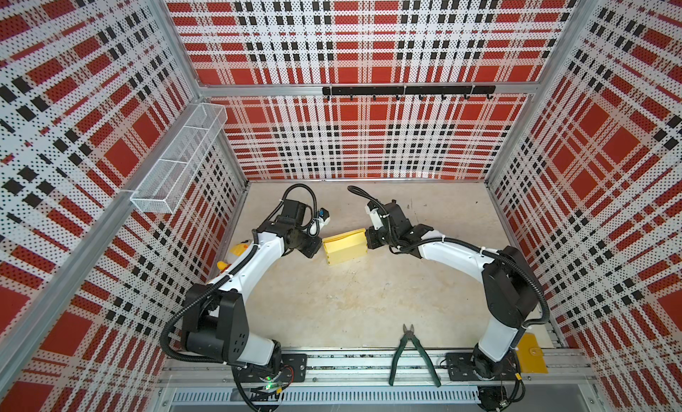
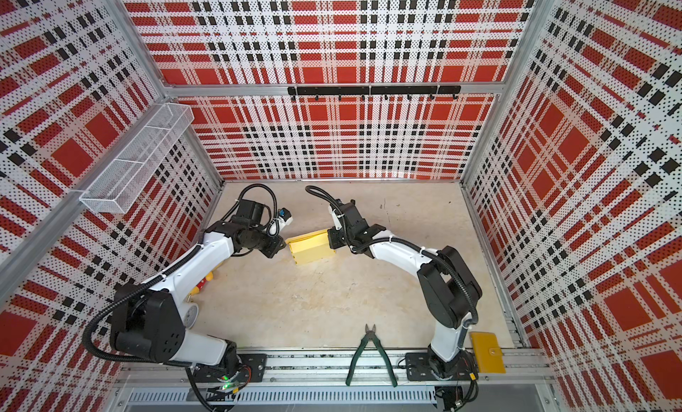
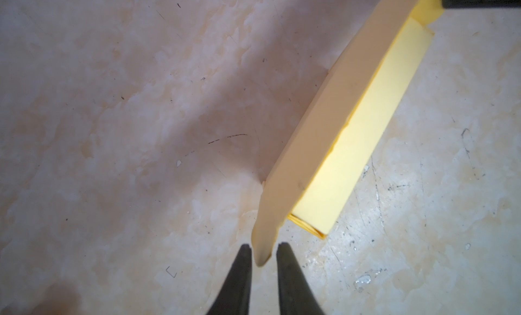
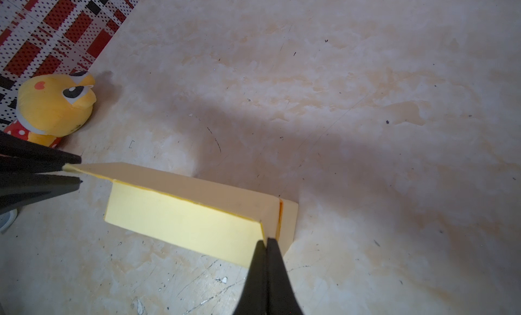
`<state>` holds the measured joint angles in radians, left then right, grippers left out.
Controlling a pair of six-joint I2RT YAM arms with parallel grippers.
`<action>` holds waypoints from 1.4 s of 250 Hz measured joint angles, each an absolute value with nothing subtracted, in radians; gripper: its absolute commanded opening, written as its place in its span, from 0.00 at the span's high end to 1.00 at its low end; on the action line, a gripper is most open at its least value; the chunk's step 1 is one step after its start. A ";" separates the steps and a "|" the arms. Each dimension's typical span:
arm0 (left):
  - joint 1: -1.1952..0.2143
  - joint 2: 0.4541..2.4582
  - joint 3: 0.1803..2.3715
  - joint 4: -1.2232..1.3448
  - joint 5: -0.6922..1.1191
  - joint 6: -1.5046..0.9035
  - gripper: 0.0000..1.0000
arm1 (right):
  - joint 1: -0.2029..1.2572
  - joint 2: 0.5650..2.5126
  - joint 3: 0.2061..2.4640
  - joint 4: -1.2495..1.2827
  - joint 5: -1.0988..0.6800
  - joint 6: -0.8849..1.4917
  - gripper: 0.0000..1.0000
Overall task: Assemble paper box
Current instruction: Fold and tuck the lid into the gap.
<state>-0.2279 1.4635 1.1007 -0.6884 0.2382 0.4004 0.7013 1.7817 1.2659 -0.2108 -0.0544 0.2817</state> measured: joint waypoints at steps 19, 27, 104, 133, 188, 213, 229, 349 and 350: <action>-0.229 1.464 1.101 -0.688 0.244 0.397 0.89 | 0.704 1.782 1.267 -0.214 -0.051 0.282 0.97; -0.230 1.464 1.102 -0.688 0.245 0.394 0.91 | 0.706 1.782 1.268 -0.215 -0.049 0.282 0.97; -0.234 1.464 1.129 -0.693 0.267 0.356 0.95 | 0.715 1.782 1.268 -0.222 -0.017 0.305 0.98; -0.234 1.464 1.134 -0.698 0.287 0.329 0.95 | 0.723 1.781 1.268 -0.229 0.003 0.310 0.98; -0.227 1.464 1.134 -0.699 0.327 0.265 0.94 | 0.734 1.778 1.268 -0.237 0.035 0.328 0.98; -0.220 1.464 1.134 -0.699 0.356 0.226 0.94 | 0.738 1.778 1.268 -0.239 0.049 0.331 0.98; -0.215 1.464 1.134 -0.698 0.377 0.201 0.94 | 0.740 1.778 1.268 -0.241 0.056 0.332 0.97; -0.203 1.472 1.134 -0.669 0.440 0.123 0.91 | 0.741 1.764 1.268 -0.279 0.065 0.331 0.96; -0.203 1.473 1.134 -0.669 0.440 0.122 0.91 | 0.741 1.764 1.268 -0.279 0.065 0.331 0.96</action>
